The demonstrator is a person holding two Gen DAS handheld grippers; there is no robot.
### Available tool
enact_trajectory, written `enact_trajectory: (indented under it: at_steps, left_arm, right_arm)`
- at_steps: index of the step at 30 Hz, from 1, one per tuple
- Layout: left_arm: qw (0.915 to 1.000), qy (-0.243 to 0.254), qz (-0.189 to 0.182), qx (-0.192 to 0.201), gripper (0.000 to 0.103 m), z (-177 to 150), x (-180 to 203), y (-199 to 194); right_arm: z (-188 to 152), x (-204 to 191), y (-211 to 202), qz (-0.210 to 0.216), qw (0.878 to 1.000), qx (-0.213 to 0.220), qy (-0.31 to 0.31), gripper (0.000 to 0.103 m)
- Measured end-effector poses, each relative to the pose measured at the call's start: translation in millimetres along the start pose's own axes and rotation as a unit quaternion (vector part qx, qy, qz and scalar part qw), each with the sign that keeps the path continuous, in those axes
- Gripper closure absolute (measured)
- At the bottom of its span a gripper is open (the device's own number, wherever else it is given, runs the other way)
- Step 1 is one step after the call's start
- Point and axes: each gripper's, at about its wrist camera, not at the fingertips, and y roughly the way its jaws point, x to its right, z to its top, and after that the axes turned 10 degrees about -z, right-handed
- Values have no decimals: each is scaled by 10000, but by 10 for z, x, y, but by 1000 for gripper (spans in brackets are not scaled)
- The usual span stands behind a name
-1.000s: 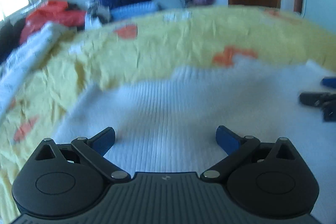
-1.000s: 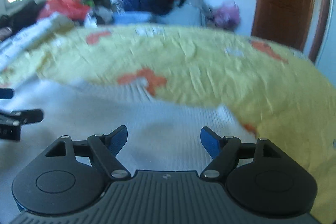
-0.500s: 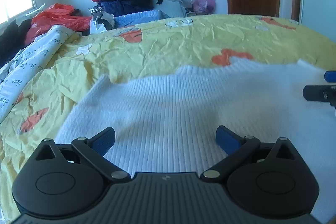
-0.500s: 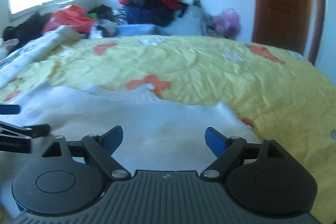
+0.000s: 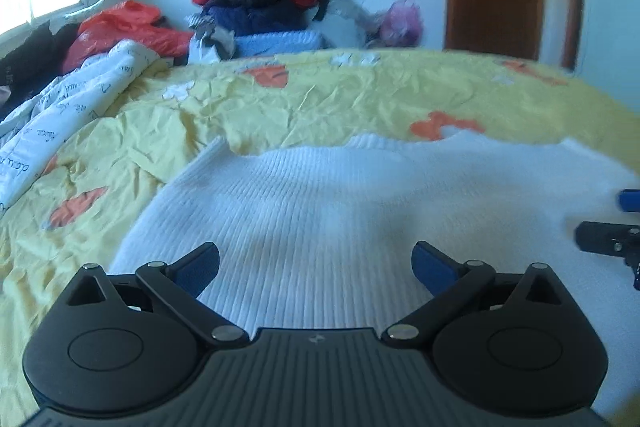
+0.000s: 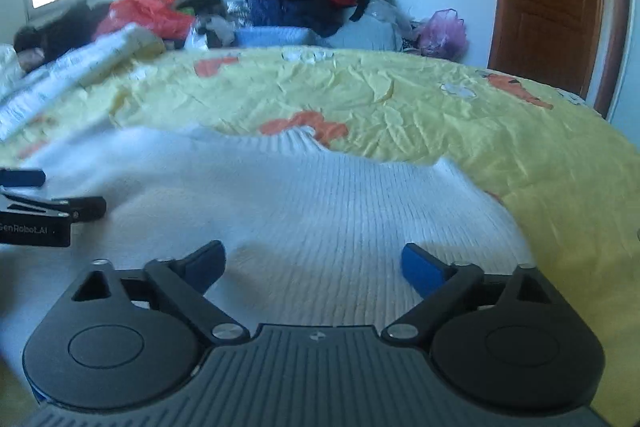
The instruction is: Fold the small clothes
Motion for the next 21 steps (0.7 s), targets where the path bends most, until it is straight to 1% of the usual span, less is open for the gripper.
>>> enact_trajectory:
  at_steps: [1,3,4,6,9,12,13,15,17,19,20,21]
  left_arm:
    - [10000,36,-6,19,0,-49,11,-68]
    - [9999,119,103,-69,0,-184,28,-136]
    - [9998,121,136,-98,0,-256,20,-135]
    - [10000,3,51,52,0,-375,-34,-135]
    - [9999,22,40,134,0,-399,-45,-76]
    - [10000,-20,56,8,0,-361,-52,-74]
    - [9999,-95,68,-60,0,-348,-66,-111]
    - [9997,-228,-15,-70,0,-349,-119,-241]
    - [9995,-315,-68,-67,0,-421,-183,-377]
    - [9992,-307,-151,-204,0,-517,-253,-417]
    - [9992,-253,-231,-220,0,-596,-296,-403]
    - [9994,-165,-253,-156,0,-637,-298,-414]
  right_arm:
    - [-43,-19,-116,94,9999,97,-27,6]
    - [-150,-82,-245,78,9996,173,-203,5]
    - [-222,-126,-273,29,9992,165,-352,5]
    - [-350,-169,-239,-50,9986,38,-527,4]
    - [-418,-95,-180,54,9996,86,-274,2]
    - [-331,-127,-211,-31,9995,-75,-312,2]
    - [-305,-137,-257,-57,9995,-95,-310,4]
    - [-308,-121,-381,-5,9997,-41,-259,5]
    - [-370,-66,-537,21,9996,137,-242,4]
    - [-485,2,-633,-141,9993,223,-270,2]
    - [-549,44,-632,-206,9993,151,-275,0]
    - [-616,97,-600,-244,9994,10,-250,1]
